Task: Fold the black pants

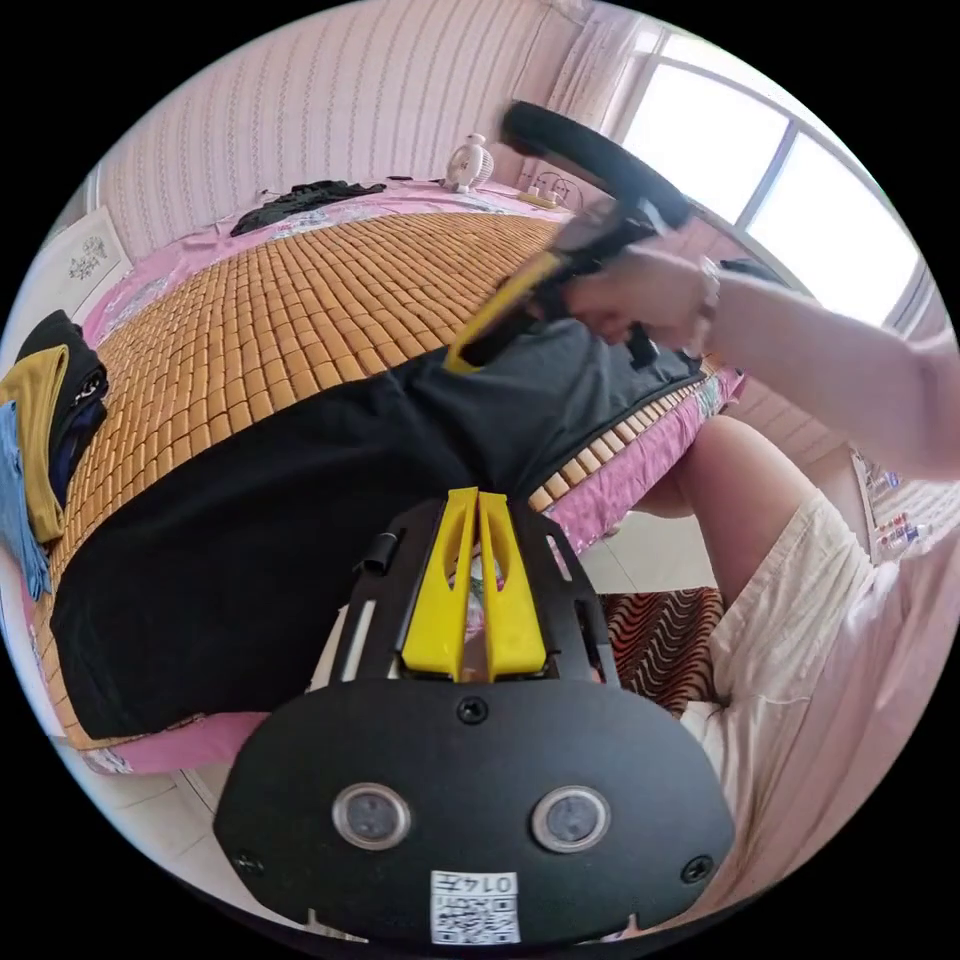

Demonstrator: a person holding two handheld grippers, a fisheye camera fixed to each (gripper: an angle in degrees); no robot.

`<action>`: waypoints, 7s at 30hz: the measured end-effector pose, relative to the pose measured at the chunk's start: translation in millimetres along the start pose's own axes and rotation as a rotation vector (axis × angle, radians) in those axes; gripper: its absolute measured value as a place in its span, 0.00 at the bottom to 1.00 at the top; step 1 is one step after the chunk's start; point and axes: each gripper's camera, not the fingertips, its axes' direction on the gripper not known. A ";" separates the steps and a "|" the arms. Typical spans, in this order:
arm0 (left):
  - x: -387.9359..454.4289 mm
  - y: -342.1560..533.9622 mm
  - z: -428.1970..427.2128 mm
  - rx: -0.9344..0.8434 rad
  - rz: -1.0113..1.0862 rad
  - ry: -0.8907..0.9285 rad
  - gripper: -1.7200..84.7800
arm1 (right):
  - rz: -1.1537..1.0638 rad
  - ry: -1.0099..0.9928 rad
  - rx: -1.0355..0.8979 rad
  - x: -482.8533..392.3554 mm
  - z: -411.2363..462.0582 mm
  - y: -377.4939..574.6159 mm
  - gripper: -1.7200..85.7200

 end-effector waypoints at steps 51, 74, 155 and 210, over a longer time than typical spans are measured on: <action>-95.9 14.6 -55.0 0.106 -0.368 0.191 0.01 | -0.140 -0.436 0.112 -73.4 -120.3 139.8 0.10; -34.1 18.3 16.0 -0.040 -0.207 -0.096 0.11 | -0.193 -0.002 0.032 -116.4 32.6 -71.0 0.14; 203.2 -39.0 115.4 0.181 0.436 0.170 0.14 | 0.460 -0.520 0.315 173.3 -117.5 270.6 0.07; -93.2 -162.9 161.0 0.128 -0.246 0.171 0.18 | 0.580 -0.108 0.407 100.5 -142.5 347.9 0.18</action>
